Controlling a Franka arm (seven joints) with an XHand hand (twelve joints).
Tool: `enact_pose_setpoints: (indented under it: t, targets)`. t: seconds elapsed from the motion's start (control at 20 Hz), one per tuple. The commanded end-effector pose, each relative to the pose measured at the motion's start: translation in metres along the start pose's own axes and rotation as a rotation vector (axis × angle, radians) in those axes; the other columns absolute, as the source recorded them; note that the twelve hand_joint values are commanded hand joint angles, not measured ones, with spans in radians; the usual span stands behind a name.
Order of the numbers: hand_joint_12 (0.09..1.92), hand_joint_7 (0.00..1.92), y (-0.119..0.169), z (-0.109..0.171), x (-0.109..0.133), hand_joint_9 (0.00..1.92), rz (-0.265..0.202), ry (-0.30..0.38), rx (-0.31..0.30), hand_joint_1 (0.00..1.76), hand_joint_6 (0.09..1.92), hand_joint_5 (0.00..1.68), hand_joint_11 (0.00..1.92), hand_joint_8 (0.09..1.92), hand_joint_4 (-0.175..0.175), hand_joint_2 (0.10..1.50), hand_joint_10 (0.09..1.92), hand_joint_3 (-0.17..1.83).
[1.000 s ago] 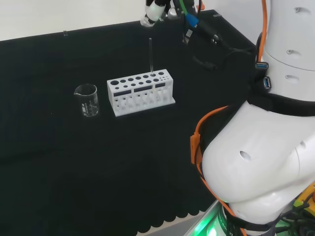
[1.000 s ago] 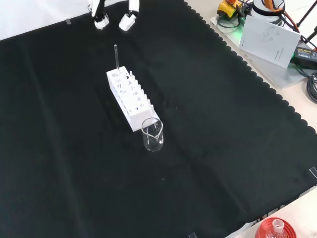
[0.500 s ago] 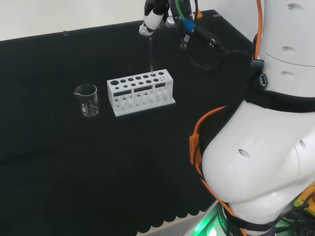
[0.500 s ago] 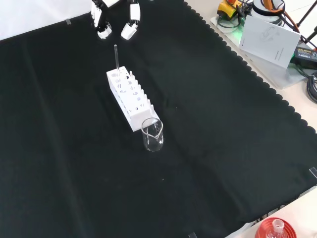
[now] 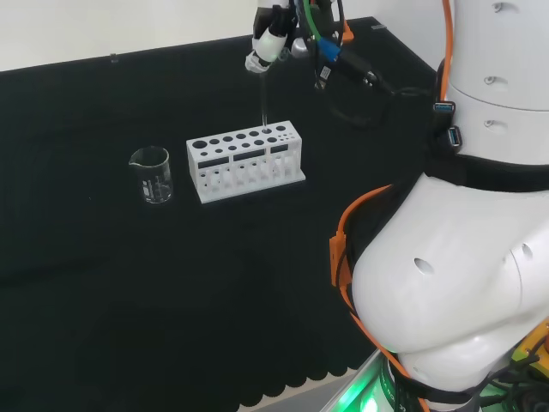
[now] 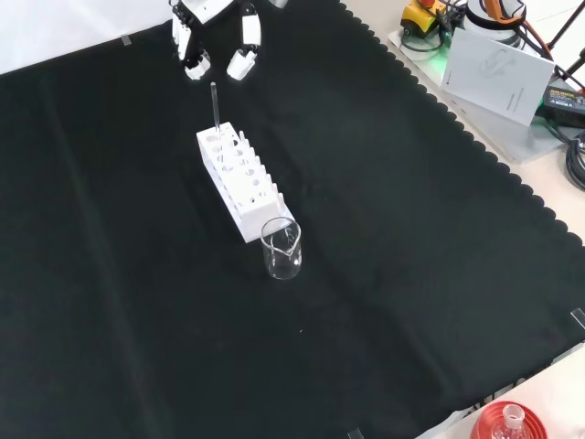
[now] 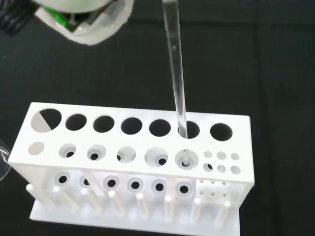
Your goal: Take the glass rod from the white test tube rack.
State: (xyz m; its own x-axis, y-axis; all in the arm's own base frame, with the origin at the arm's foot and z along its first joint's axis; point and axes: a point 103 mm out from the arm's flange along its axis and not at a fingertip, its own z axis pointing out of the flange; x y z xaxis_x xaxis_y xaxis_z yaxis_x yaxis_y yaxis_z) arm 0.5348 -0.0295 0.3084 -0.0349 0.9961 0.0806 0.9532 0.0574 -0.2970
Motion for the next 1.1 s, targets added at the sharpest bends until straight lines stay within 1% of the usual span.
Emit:
enact_pose_setpoints:
  t: [0.05, 0.4, 0.55, 1.1]
  targets:
    - [1.18, 0.96, 0.0, 0.008, 0.0, 1.06, 0.001, 0.004, 0.015, 0.91, 0.91, 0.77, 0.93, 0.74, -0.175, 0.57, 0.63, 0.72]
    - [1.17, 0.97, 0.004, 0.015, 0.004, 1.07, -0.01, -0.01, 0.032, 0.91, 0.92, 0.77, 0.95, 0.74, -0.175, 0.56, 0.63, 0.72]
    - [1.14, 1.0, 0.007, 0.015, 0.004, 1.11, -0.017, -0.017, 0.037, 0.93, 0.91, 0.78, 1.0, 0.72, -0.175, 0.54, 0.6, 0.73]
    - [1.12, 1.03, 0.021, 0.03, -0.003, 1.14, -0.037, 0.004, 0.069, 0.95, 0.92, 0.77, 1.06, 0.7, -0.175, 0.51, 0.57, 0.74]
